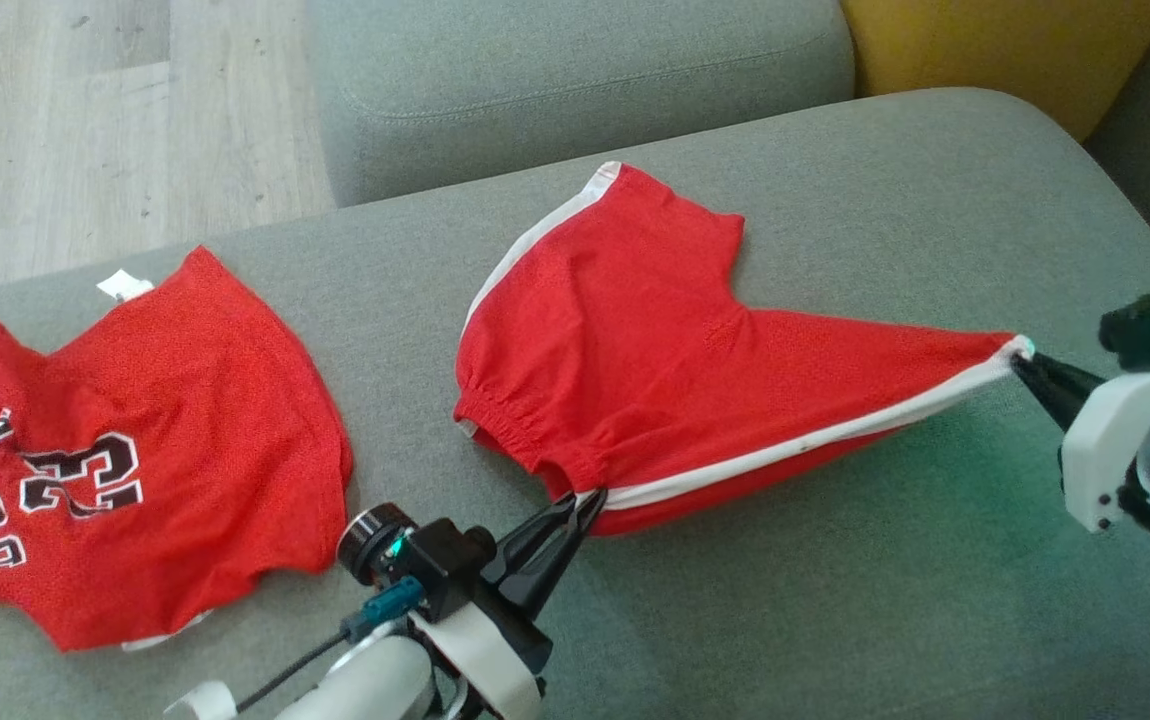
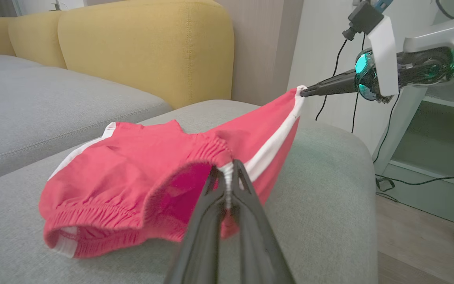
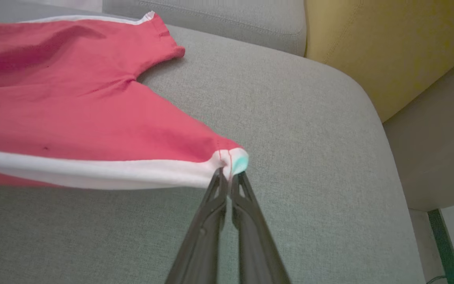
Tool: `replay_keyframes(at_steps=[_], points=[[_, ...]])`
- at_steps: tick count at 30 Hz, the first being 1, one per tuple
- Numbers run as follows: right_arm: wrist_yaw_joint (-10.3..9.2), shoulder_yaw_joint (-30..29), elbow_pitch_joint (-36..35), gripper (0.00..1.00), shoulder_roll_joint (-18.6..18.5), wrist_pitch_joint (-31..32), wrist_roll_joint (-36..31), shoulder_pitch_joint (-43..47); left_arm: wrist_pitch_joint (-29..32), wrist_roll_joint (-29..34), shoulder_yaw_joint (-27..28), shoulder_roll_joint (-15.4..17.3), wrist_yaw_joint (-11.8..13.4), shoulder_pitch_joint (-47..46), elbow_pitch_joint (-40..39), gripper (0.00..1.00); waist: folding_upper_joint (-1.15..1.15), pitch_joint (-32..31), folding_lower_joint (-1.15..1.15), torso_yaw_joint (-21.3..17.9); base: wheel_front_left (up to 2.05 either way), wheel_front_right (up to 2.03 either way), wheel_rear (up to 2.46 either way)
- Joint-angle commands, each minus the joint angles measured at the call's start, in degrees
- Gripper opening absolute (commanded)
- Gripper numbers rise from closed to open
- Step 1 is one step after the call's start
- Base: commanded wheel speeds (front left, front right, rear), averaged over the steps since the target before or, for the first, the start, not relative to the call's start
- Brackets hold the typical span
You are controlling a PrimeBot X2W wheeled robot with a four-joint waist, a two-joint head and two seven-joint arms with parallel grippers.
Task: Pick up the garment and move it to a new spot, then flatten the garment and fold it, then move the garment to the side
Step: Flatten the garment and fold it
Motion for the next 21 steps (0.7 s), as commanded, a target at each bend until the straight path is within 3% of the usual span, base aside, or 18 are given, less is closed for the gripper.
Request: replay_keyframes(at_steps=[1, 9, 21], points=[[0.21, -1.4, -1.6, 0.00, -2.4, -0.9, 0.2, 0.1, -0.3, 0.5, 2.6, 0.7, 0.2, -1.6, -1.9, 0.00, 0.00, 0.1, 0.01, 0.2, 0.00, 0.00, 0.00], [0.21, -7.7, -3.3, 0.00, -1.6, -3.1, -3.0, 0.5, -0.3, 0.8, 5.5, -1.0, 0.8, -2.9, -2.4, 0.00, 0.00, 1.5, 0.01, 2.6, 0.00, 0.00, 0.00], [0.21, -13.8, -0.3, 0.00, 3.4, -2.1, -11.0, -7.4, -0.3, 0.6, 9.5, -4.1, 0.7, -8.8, 1.2, 0.00, 0.00, 7.2, 0.01, 9.4, 0.00, 0.00, 0.00]])
